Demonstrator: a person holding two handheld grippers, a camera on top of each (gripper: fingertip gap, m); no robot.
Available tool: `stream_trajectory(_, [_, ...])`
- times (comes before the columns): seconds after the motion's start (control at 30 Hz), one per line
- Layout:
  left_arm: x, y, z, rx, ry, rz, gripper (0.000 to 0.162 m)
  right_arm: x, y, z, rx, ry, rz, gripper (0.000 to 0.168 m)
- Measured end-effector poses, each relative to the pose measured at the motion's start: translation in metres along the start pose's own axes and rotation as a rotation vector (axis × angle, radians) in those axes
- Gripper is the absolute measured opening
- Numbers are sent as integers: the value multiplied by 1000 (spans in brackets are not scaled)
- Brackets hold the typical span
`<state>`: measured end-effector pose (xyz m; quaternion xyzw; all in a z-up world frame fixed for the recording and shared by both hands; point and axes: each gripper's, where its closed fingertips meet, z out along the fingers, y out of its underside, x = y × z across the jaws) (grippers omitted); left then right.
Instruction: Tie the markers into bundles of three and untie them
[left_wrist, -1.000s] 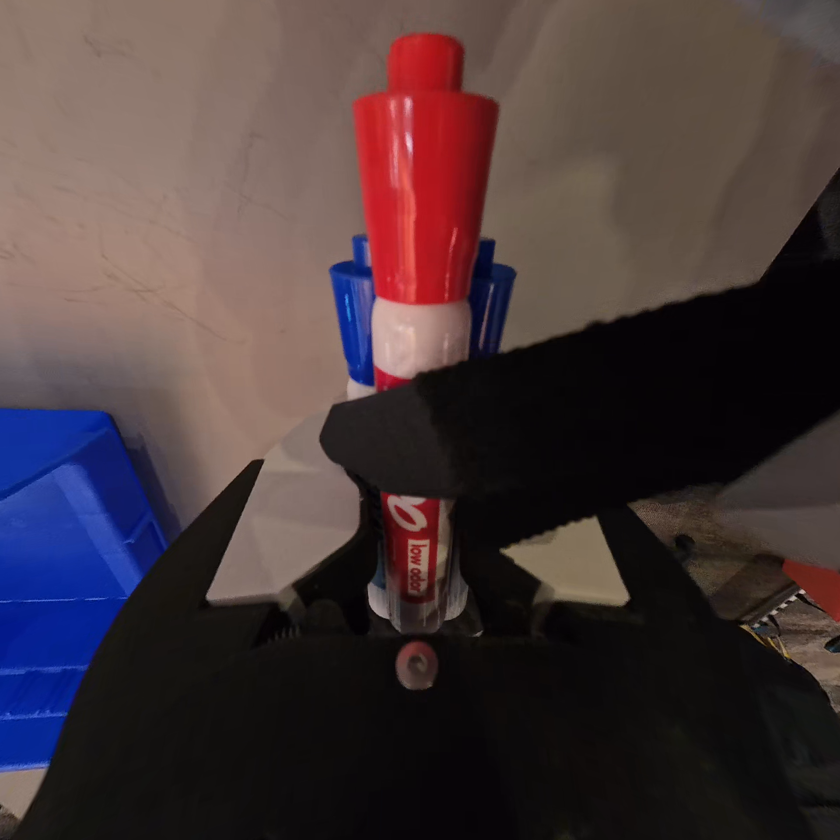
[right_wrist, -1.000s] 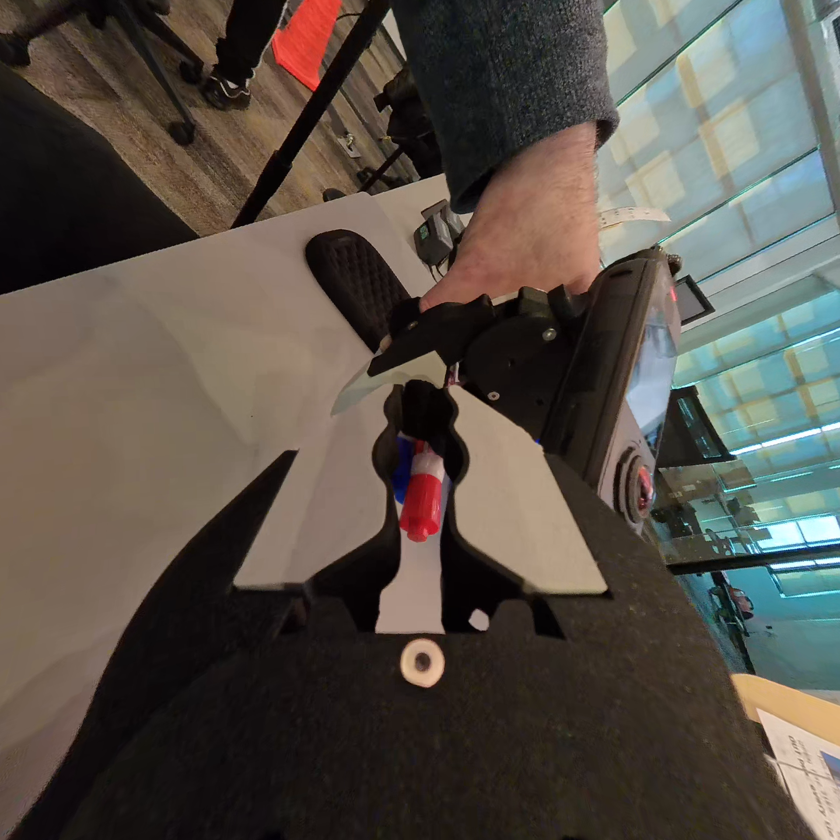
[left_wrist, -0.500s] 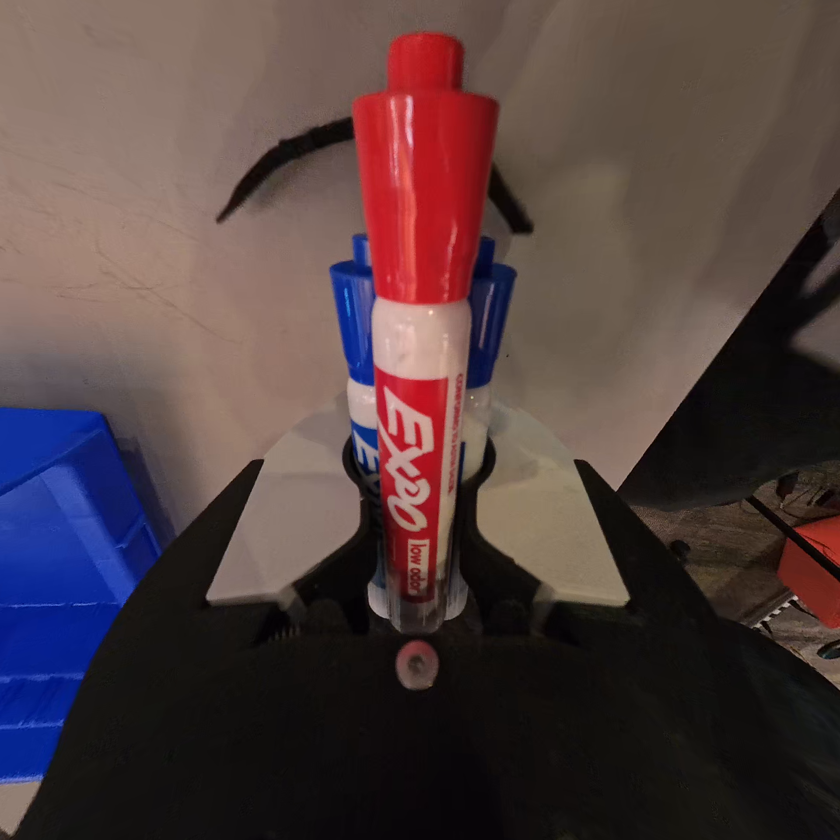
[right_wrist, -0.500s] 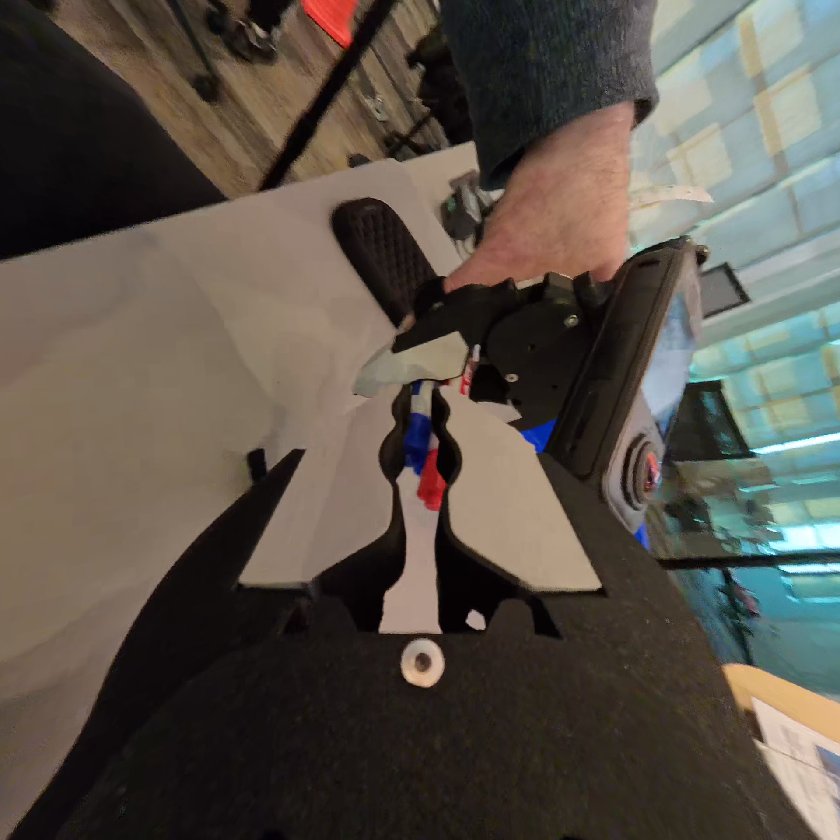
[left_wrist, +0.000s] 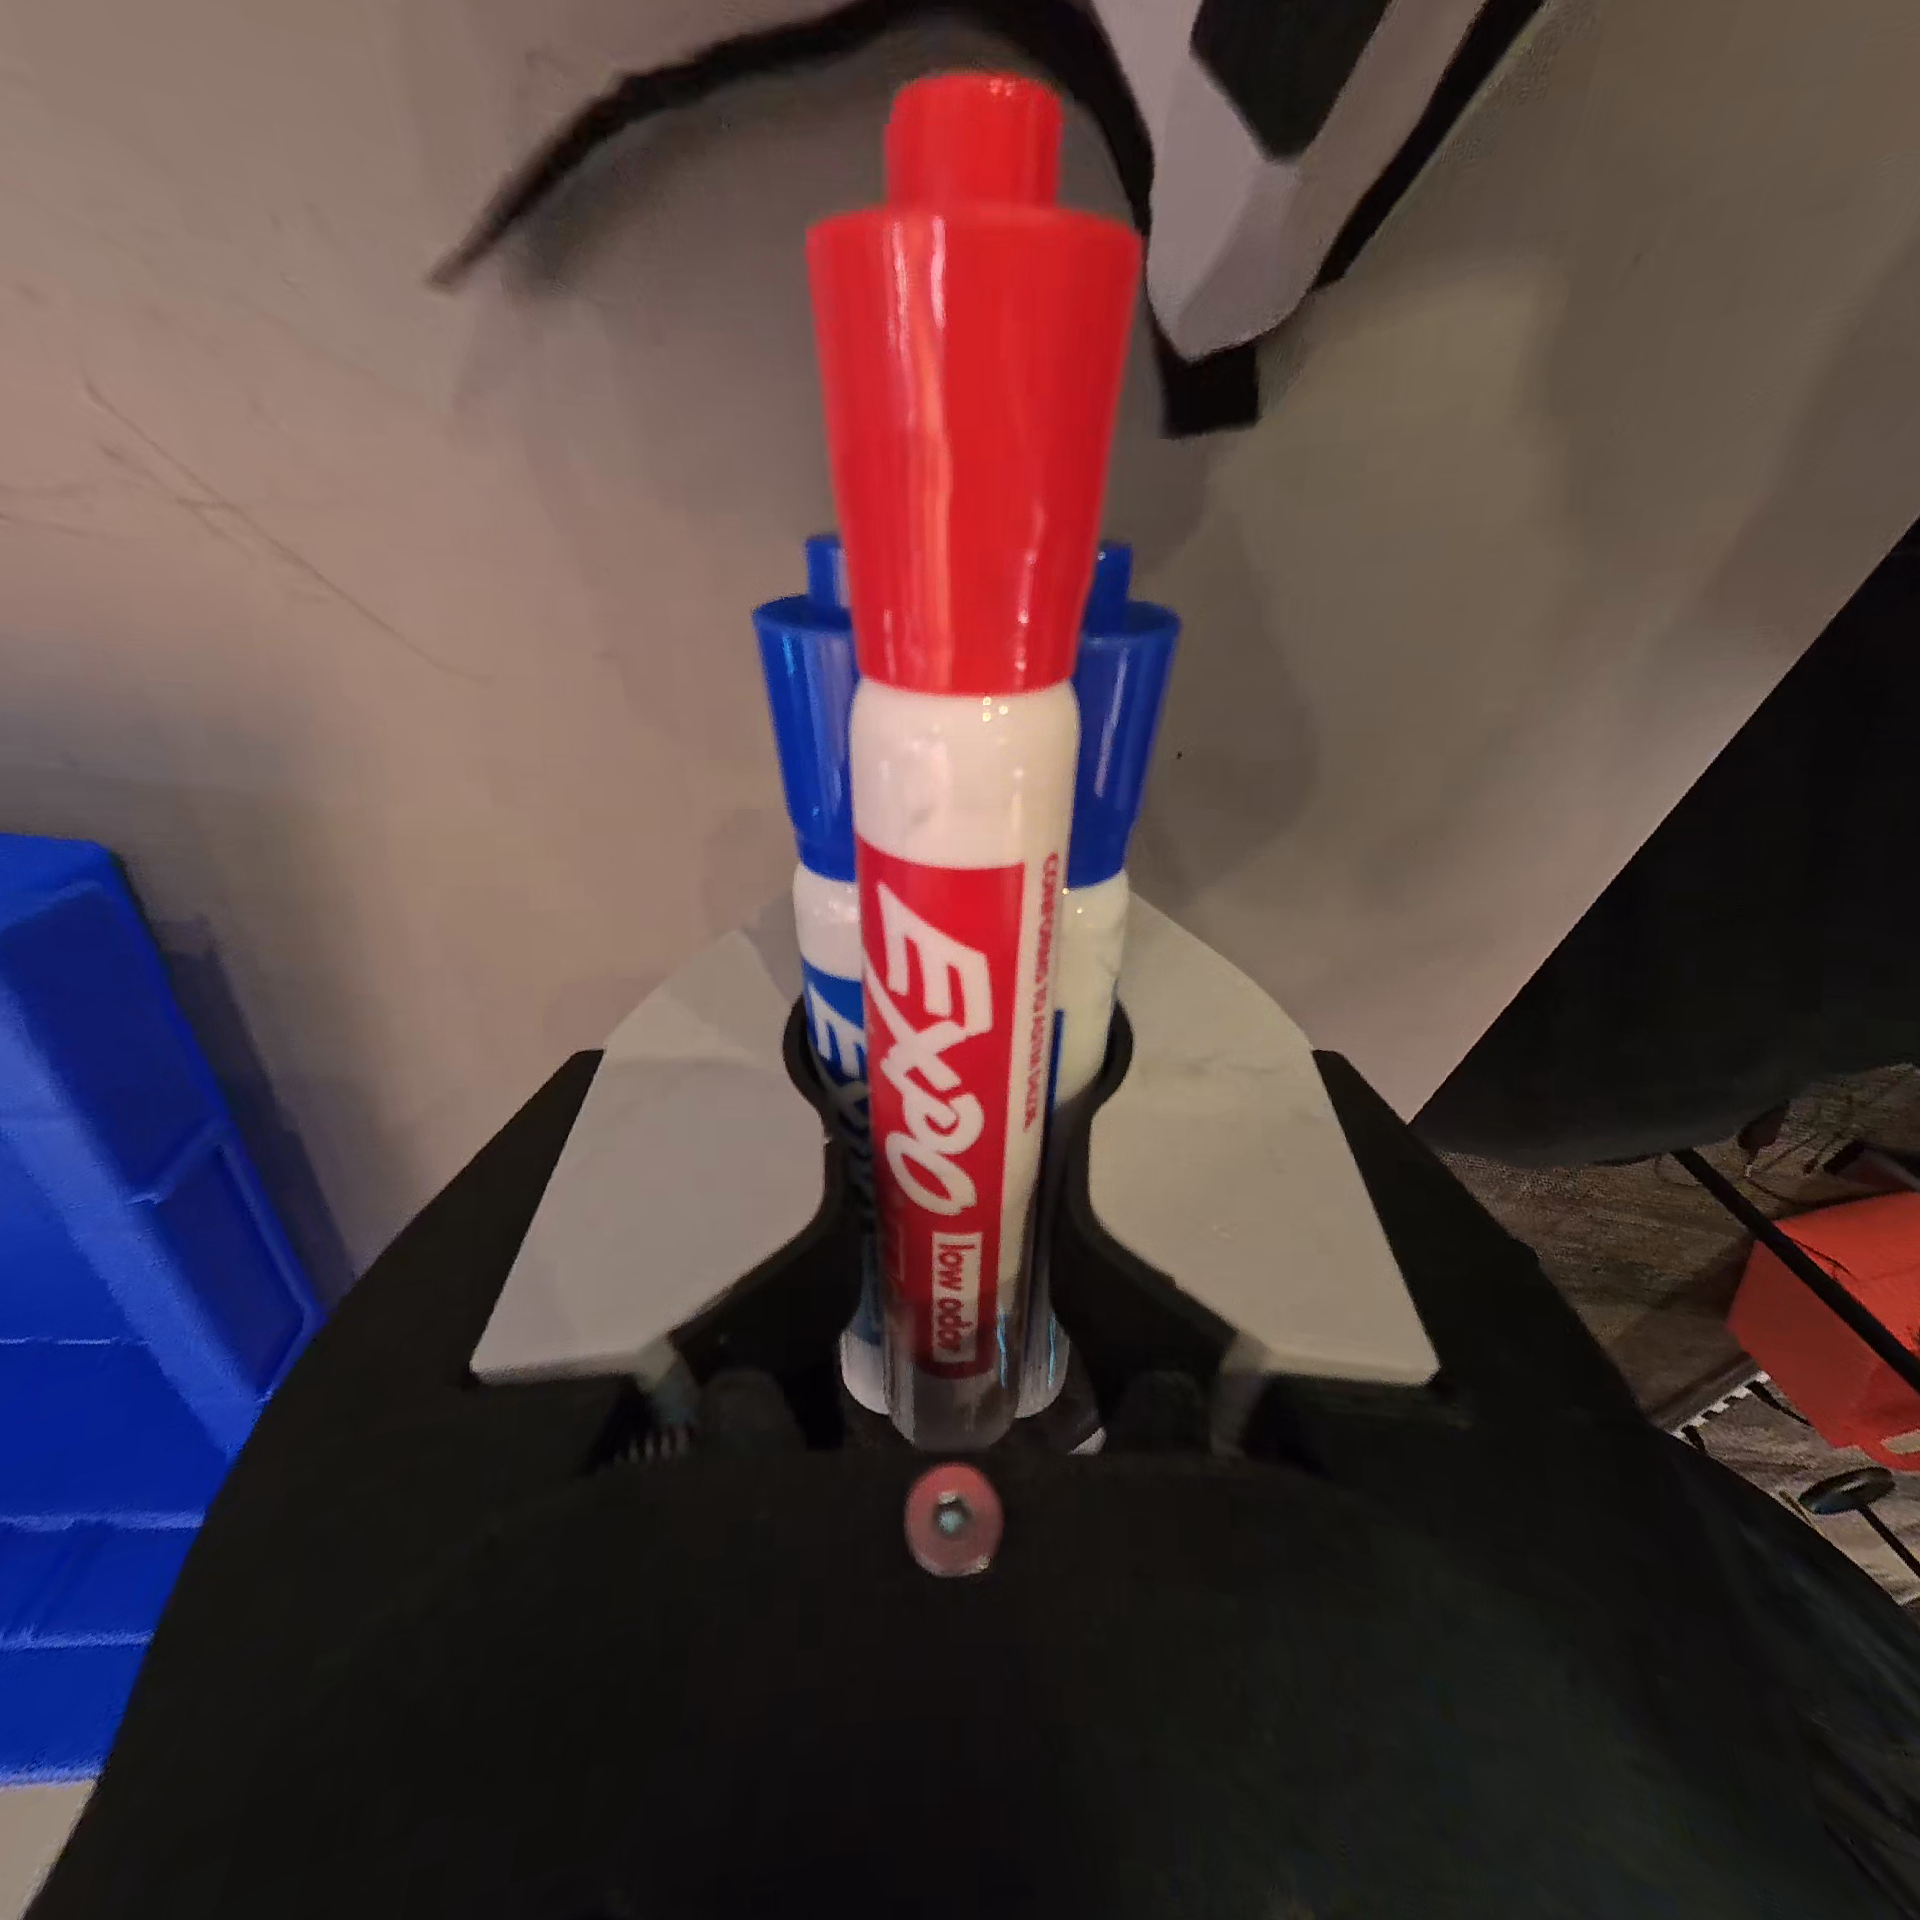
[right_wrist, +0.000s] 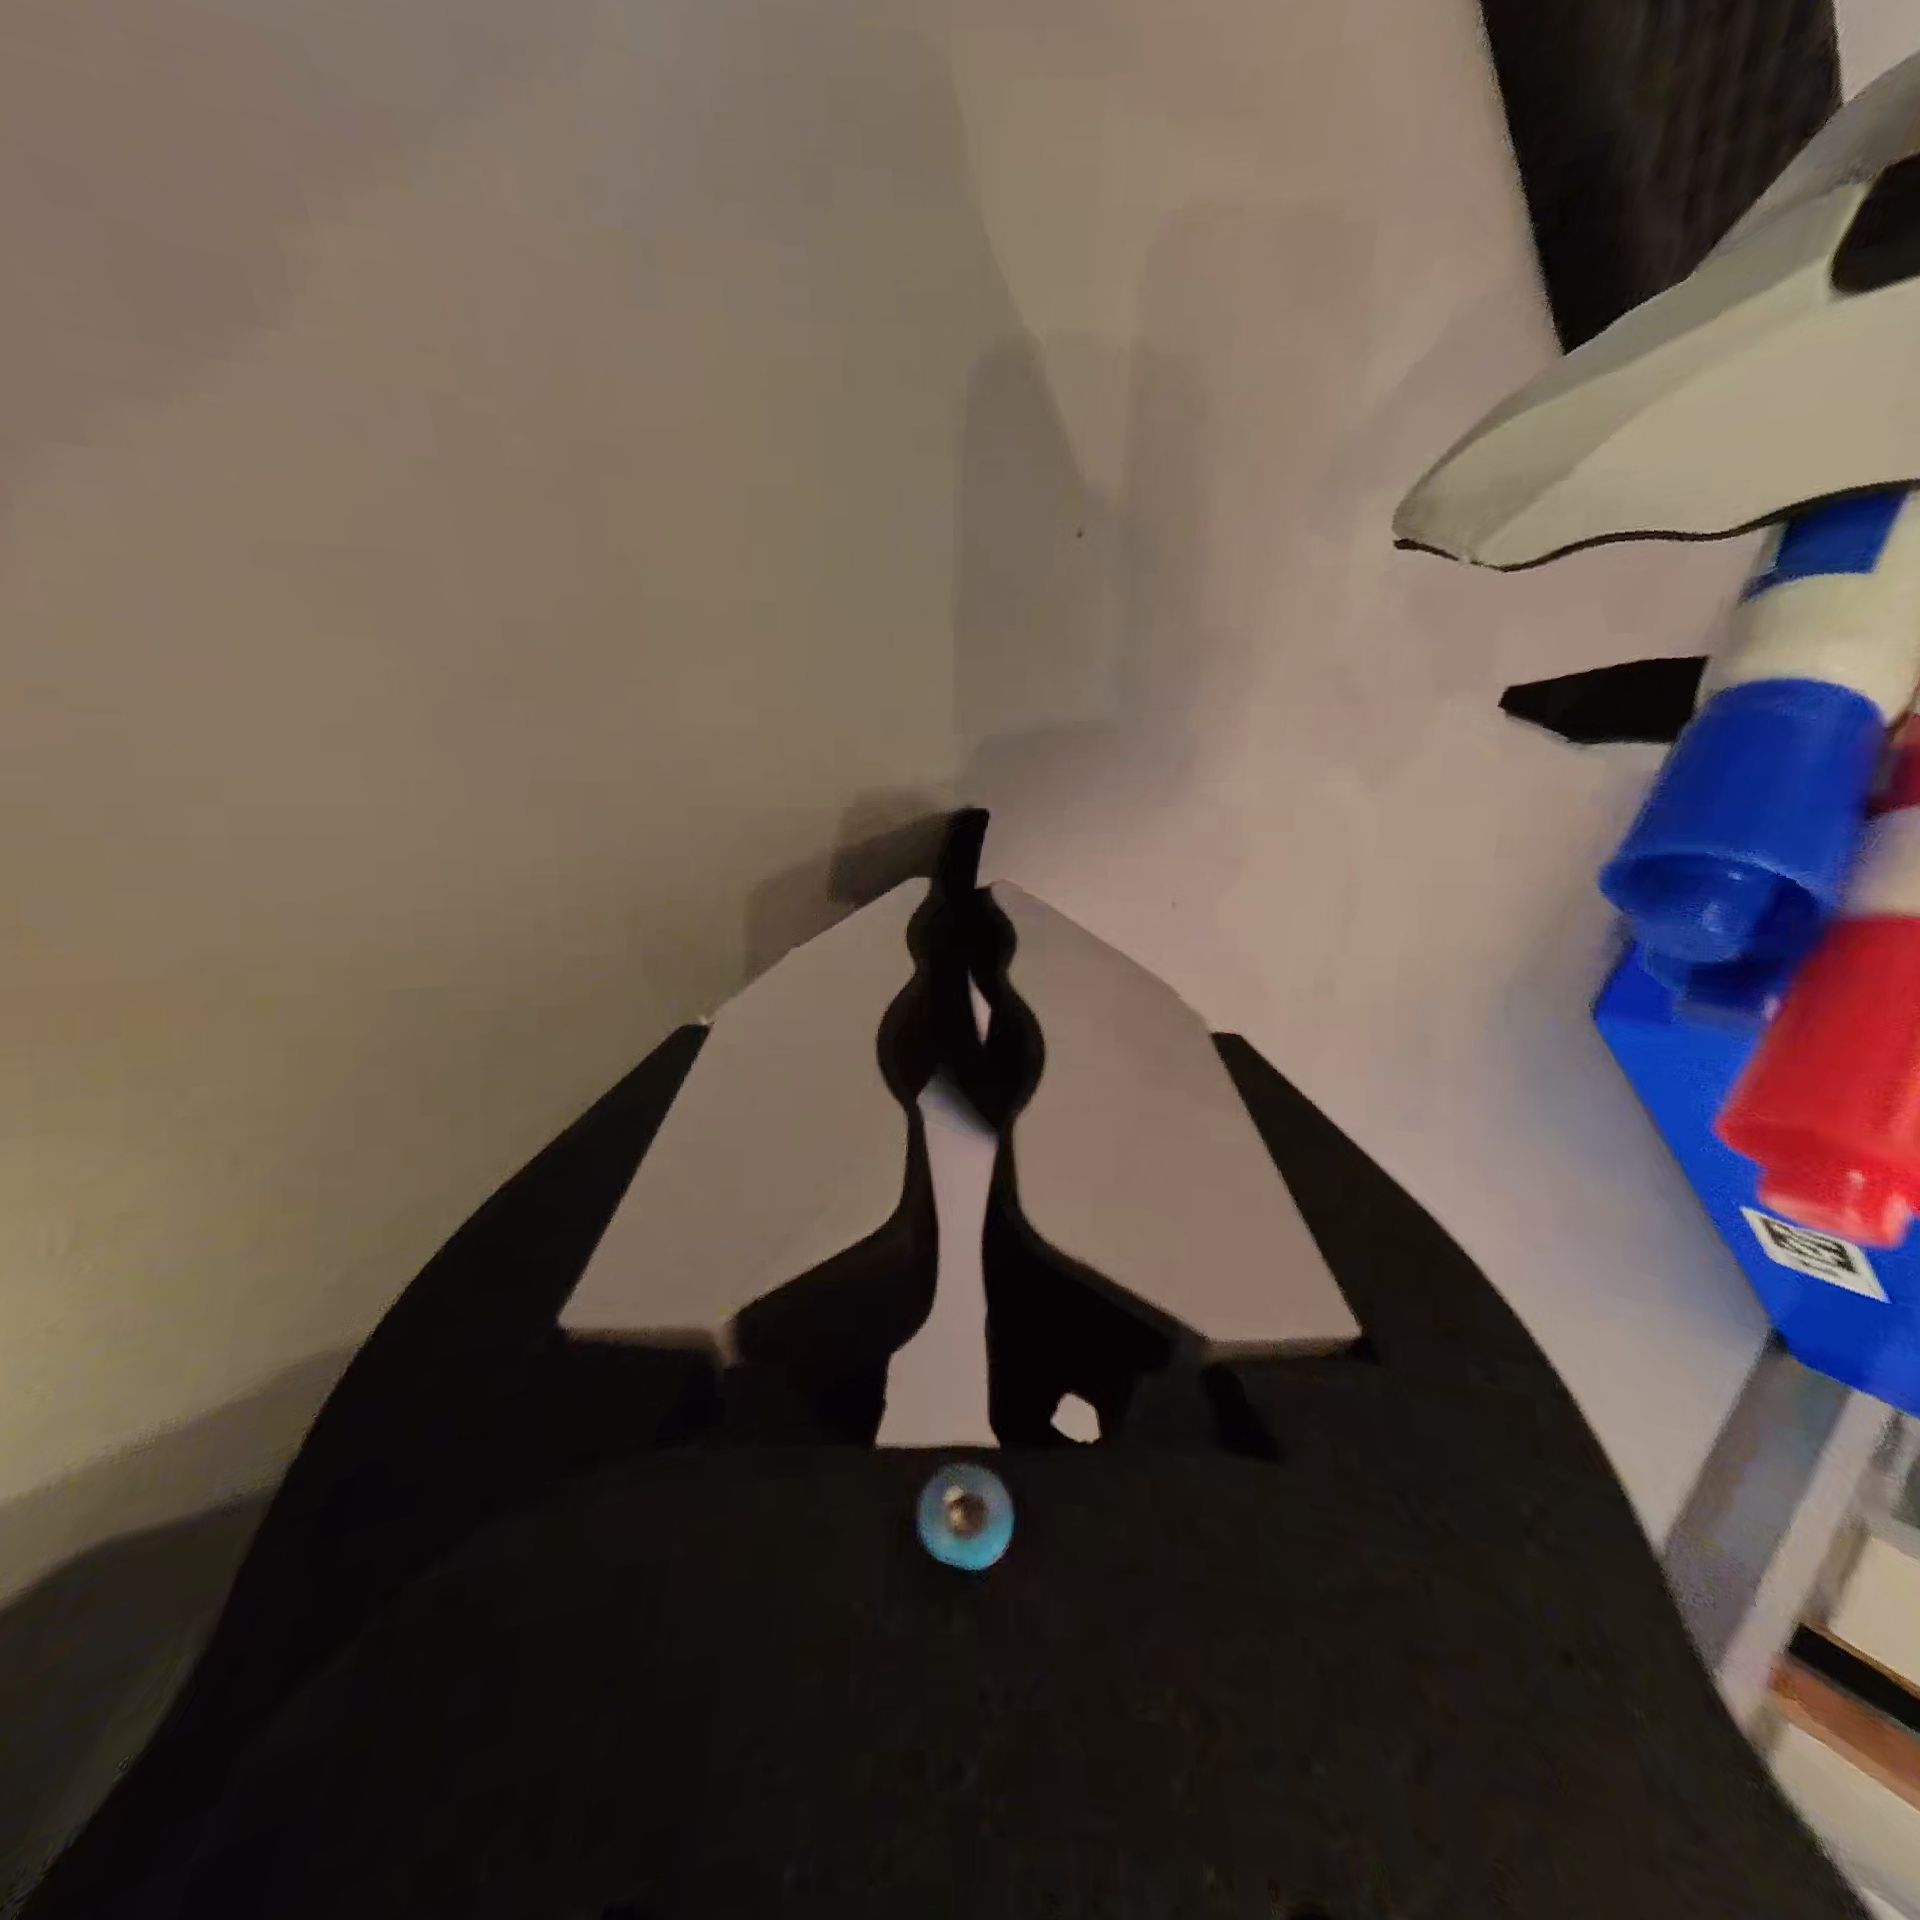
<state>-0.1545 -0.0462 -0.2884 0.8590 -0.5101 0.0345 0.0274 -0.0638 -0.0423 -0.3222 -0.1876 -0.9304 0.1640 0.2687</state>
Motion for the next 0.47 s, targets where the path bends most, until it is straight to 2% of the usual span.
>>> stream_trajectory(0.03, [0,0,0,0,0,1,42,1,-3,1,20,-1,17,0])
stream_trajectory(0.1, [0,0,-1,3,-2,3,42,8,-17,-9,120,9,81,0])
stream_trajectory(0.23, [-4,1,-3,10,0,-2,42,50,-62,-70,609,13,472,1])
stream_trajectory(0.33, [-5,-1,-3,12,-1,-5,42,89,-59,-105,873,69,740,1])
stream_trajectory(0.47, [-5,-5,-5,20,-2,-12,42,105,-50,-108,1051,22,976,1])
